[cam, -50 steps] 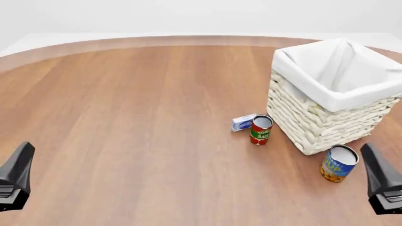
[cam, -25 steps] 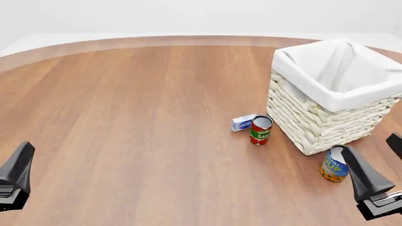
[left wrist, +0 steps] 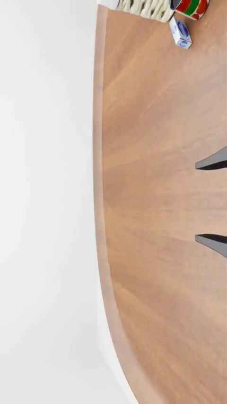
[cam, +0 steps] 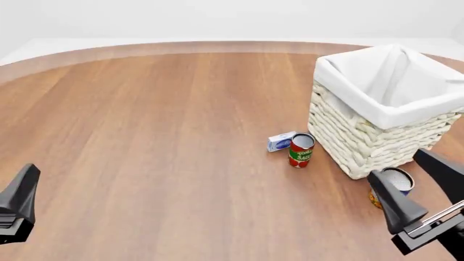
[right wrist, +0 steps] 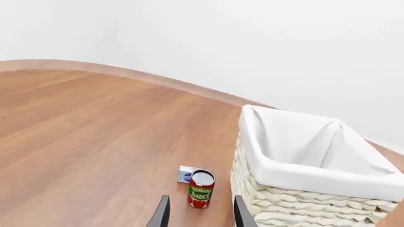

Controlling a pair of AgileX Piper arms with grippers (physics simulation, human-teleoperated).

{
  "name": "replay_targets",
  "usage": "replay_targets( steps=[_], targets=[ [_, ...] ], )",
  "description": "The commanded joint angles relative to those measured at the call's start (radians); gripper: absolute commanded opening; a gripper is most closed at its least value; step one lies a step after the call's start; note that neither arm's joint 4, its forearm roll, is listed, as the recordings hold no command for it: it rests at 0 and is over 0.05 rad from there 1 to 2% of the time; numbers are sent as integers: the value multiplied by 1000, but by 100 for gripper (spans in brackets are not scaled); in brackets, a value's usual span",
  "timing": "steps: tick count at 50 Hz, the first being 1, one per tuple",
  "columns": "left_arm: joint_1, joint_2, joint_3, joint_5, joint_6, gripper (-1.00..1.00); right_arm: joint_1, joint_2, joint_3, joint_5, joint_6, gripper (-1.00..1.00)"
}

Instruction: Pick up the ketchup, and put it in the basket.

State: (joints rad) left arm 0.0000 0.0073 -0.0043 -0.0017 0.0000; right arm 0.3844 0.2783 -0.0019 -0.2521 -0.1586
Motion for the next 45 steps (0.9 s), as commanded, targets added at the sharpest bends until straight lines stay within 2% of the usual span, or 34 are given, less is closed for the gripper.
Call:
replay_targets(
  steps=[1, 35, 45],
  targets=[
    [0, 0, 0, 0, 0, 100, 64, 99, 2, -81, -10, 100],
    [0, 0, 0, 0, 0, 100, 214, 452, -19, -383, -34, 100],
    [0, 0, 0, 0, 0, 100, 249, 507, -38, -410, -39, 100]
  ],
)
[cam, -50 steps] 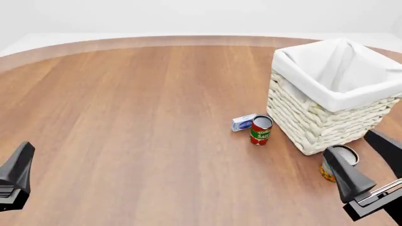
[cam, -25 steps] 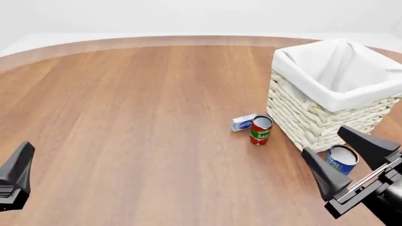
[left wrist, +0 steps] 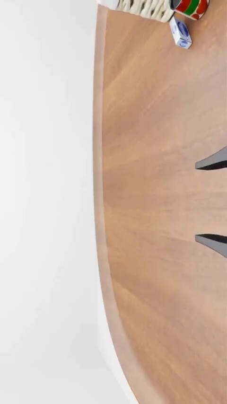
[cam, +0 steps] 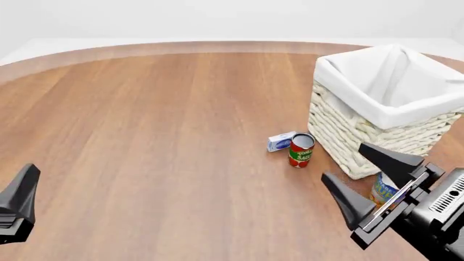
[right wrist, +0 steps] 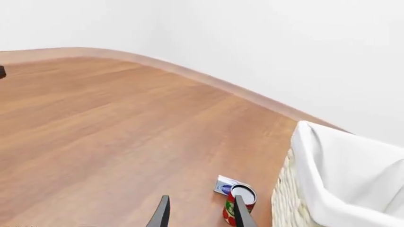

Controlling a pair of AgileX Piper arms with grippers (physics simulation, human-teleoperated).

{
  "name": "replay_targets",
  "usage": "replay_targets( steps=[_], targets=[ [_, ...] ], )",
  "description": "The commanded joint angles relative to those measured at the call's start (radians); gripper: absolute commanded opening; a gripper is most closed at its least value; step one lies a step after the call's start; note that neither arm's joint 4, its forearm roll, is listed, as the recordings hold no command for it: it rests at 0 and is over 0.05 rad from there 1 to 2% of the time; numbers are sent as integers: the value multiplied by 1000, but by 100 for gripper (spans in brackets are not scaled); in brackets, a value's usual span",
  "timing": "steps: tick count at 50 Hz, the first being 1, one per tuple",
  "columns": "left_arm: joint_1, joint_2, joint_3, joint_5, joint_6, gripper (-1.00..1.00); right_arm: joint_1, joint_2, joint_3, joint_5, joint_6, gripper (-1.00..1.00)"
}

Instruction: Pick up the ketchup, and put it in the basket.

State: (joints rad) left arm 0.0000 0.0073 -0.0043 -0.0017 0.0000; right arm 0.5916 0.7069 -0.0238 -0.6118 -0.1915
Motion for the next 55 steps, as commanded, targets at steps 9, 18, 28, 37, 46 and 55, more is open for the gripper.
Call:
replay_targets(
  steps=[9, 18, 28, 37, 46, 55],
  targets=[
    [0, 0, 0, 0, 0, 100, 91, 136, -43, -72, -11, 100],
    [0, 0, 0, 0, 0, 100, 133, 248, -54, -152, -19, 100],
    [0, 0, 0, 0, 0, 100, 192, 373, -75, -216, -33, 100],
    [0, 0, 0, 0, 0, 100, 222, 402, -103, -211, -33, 100],
    [0, 0, 0, 0, 0, 100, 256, 435, -139, -203, -34, 100],
    [0, 0, 0, 0, 0, 100, 305, 476, -181, -188, -25, 100]
  ],
)
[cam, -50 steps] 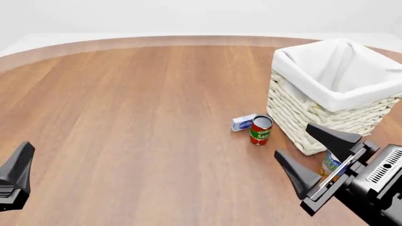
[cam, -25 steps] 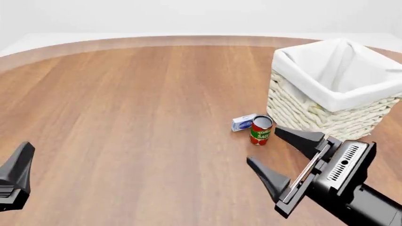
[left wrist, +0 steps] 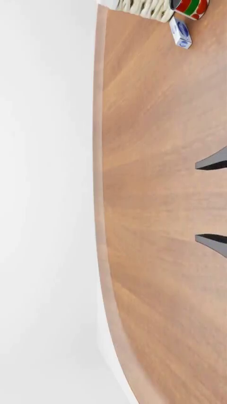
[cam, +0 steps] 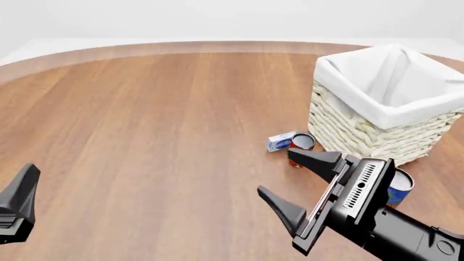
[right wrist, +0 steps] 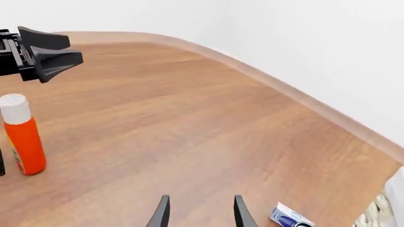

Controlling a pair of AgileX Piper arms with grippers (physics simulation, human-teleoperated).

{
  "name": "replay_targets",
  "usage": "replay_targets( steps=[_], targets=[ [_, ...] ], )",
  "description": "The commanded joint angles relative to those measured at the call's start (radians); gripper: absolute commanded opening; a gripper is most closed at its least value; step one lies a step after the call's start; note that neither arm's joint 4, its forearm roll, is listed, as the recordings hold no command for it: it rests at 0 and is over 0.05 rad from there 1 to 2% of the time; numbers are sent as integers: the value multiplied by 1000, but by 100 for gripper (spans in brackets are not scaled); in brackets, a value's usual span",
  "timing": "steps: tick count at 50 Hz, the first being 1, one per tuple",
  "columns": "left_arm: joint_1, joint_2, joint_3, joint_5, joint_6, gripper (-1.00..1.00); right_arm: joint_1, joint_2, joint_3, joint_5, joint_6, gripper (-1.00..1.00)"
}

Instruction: Pick up the ketchup, and put it in the basket.

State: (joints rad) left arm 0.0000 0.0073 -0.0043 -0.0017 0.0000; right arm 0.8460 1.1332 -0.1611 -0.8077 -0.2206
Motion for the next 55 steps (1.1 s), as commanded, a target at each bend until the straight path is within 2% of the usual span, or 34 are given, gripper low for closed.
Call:
replay_targets(
  steps=[1, 8, 9, 12, 28, 46, 55],
  targets=[
    [0, 0, 0, 0, 0, 100, 55, 55, -48, 9, 4, 100],
    [0, 0, 0, 0, 0, 100, 86, 73, -85, 36, 21, 100],
    [0, 0, 0, 0, 0, 100, 97, 66, -101, 59, 48, 100],
    [0, 0, 0, 0, 0, 100, 104, 61, -117, 78, 54, 100],
    [0, 0, 0, 0, 0, 100, 172, 129, -190, 103, 45, 100],
    [0, 0, 0, 0, 0, 100, 230, 234, -261, 105, 87, 100],
    [0, 0, 0, 0, 0, 100, 269, 287, -300, 117, 87, 100]
  ],
)
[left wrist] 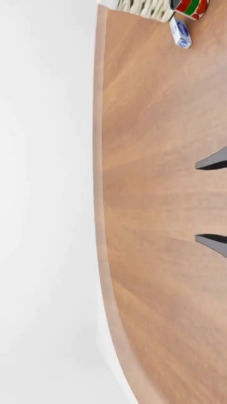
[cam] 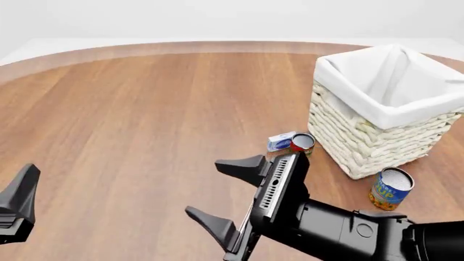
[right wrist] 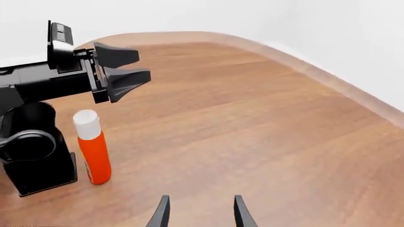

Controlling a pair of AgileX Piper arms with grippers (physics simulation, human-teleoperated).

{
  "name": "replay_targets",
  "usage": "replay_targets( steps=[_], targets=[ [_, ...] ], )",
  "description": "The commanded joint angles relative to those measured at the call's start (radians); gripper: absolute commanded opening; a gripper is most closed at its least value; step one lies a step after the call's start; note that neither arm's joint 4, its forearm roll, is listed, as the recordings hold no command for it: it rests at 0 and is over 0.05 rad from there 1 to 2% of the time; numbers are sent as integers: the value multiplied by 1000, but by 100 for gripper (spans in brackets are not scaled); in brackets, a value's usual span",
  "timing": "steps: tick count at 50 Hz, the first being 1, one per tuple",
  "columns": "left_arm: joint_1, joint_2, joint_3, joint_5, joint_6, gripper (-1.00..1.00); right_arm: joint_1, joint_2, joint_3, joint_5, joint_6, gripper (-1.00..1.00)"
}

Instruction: Pick up the ketchup, and put it in the basket.

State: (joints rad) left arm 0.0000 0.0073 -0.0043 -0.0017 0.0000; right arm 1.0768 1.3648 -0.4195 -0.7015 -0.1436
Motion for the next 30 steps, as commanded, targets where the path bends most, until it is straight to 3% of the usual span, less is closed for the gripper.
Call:
replay_targets(
  steps=[1, 30],
  targets=[
    [0, 0, 0, 0, 0, 100, 45, 60, -51, 17, 9, 100],
    [0, 0, 0, 0, 0, 100, 138, 146, -172, 73, 22, 100]
  ],
)
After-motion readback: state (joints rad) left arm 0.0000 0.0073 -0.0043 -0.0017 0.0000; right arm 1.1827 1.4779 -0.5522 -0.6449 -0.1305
